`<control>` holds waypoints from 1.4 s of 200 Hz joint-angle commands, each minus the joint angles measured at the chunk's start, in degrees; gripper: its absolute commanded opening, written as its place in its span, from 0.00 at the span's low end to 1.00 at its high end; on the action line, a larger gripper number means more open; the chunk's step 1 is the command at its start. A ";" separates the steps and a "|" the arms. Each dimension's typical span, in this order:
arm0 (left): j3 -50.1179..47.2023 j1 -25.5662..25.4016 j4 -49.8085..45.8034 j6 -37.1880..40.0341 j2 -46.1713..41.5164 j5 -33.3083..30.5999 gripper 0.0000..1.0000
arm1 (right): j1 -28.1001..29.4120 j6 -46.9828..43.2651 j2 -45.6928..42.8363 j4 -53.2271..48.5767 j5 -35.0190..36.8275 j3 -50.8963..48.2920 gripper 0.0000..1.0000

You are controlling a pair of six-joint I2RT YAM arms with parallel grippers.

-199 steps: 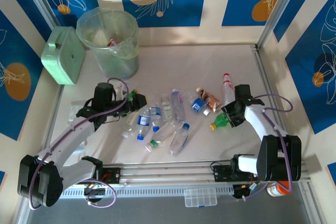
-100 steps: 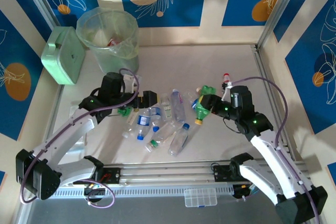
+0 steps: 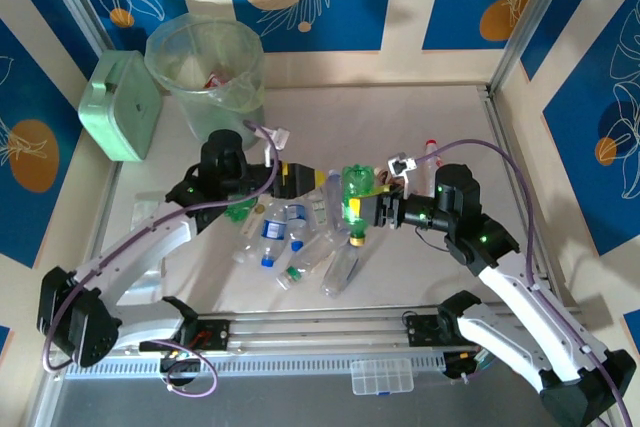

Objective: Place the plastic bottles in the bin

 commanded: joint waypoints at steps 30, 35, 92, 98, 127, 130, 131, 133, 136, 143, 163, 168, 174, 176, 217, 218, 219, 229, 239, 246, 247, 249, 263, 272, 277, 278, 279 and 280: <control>0.59 -3.63 19.65 -6.84 5.66 10.65 1.00 | 0.75 0.01 1.90 3.50 -8.70 1.76 0.56; 0.84 -4.11 20.22 -6.89 6.17 10.96 1.00 | 0.83 0.10 2.02 3.50 -8.88 1.74 0.56; 2.54 -8.01 22.04 -6.81 9.85 12.36 0.91 | 1.18 1.88 2.82 5.89 -8.95 0.04 0.56; 2.63 -8.24 22.28 -6.74 9.99 12.55 0.89 | 1.19 1.88 3.11 5.87 -9.04 0.09 0.56; 3.14 -8.79 22.07 -6.24 10.42 12.64 0.75 | 1.48 1.61 3.58 5.96 -9.42 0.26 0.55; 3.16 -8.73 21.99 -6.16 10.42 12.54 0.74 | 1.46 1.54 3.70 5.96 -9.38 0.20 0.55; 3.16 -8.69 21.97 -6.09 10.42 12.47 0.73 | 1.50 1.53 3.75 5.96 -9.35 0.14 0.55; 3.16 -8.73 21.85 -6.04 10.42 12.31 0.72 | 1.53 1.53 3.72 5.96 -9.47 0.17 0.55; 3.16 -8.68 21.68 -5.81 10.36 12.12 0.71 | 1.54 1.52 3.74 5.96 -9.49 0.18 0.55; 3.24 -8.78 21.44 -5.43 10.34 11.84 0.68 | 1.55 1.44 3.89 6.04 -9.72 0.09 0.55; 3.42 -8.79 21.90 -5.46 10.34 11.61 0.60 | 1.72 1.35 4.18 5.96 -9.80 -0.24 0.54; 3.42 -8.81 22.24 -5.63 10.34 11.61 0.59 | 1.72 1.35 4.16 5.96 -9.77 -0.33 0.54; 3.42 -8.83 22.60 -5.79 10.34 11.61 0.57 | 1.72 1.29 4.07 5.76 -9.61 -0.40 0.54; 3.42 -8.83 22.69 -5.83 10.34 11.61 0.57 | 1.72 1.27 4.00 5.78 -9.53 -0.43 0.54; 3.51 -8.75 23.83 -6.58 10.77 11.77 0.45 | 1.72 0.58 3.72 4.33 -8.33 -0.41 0.58; 3.51 -8.75 23.90 -6.65 10.77 11.78 0.45 | 1.72 0.61 3.72 4.27 -8.35 -0.42 0.59; 3.51 -8.79 23.99 -6.64 10.82 11.78 0.45 | 1.72 0.59 3.72 4.28 -8.31 -0.39 0.59; 3.42 -8.74 24.65 -7.20 10.86 11.79 0.45 | 1.72 0.40 3.42 3.88 -7.83 -0.27 0.66; 3.42 -8.57 25.20 -7.49 10.65 11.83 0.45 | 1.72 0.05 2.94 2.93 -6.77 -0.02 0.78; 3.65 -8.25 24.93 -7.52 10.47 11.72 0.45 | 1.71 -0.34 2.39 2.06 -5.48 0.28 0.84; 3.71 -8.18 24.81 -7.51 10.45 11.67 0.45 | 1.67 -0.42 2.30 1.90 -5.30 0.36 0.84; 3.83 -8.01 24.56 -7.43 10.36 11.63 0.46 | 1.64 -0.52 2.20 1.60 -4.92 0.46 0.85; 5.00 -6.18 21.71 -6.83 9.75 10.98 0.44 | 1.25 -1.02 0.07 0.46 -3.23 0.83 0.93; 5.55 -4.54 20.32 -6.72 9.18 10.32 0.40 | 0.87 -1.05 -1.30 0.01 -3.05 1.13 0.95; 5.76 -3.31 19.84 -6.87 8.88 9.81 0.38 | 0.60 -1.19 -1.98 -0.29 -3.26 1.44 0.95; 5.78 -3.08 19.76 -6.88 8.77 9.70 0.38 | 0.55 -1.24 -2.12 -0.37 -3.35 1.51 0.95; 5.83 -2.88 19.72 -6.98 8.76 9.60 0.38 | 0.52 -1.31 -2.24 -0.46 -3.44 1.64 0.95; 5.86 -2.64 19.65 -7.03 8.71 9.51 0.37 | 0.46 -1.38 -2.34 -0.55 -3.57 1.70 0.95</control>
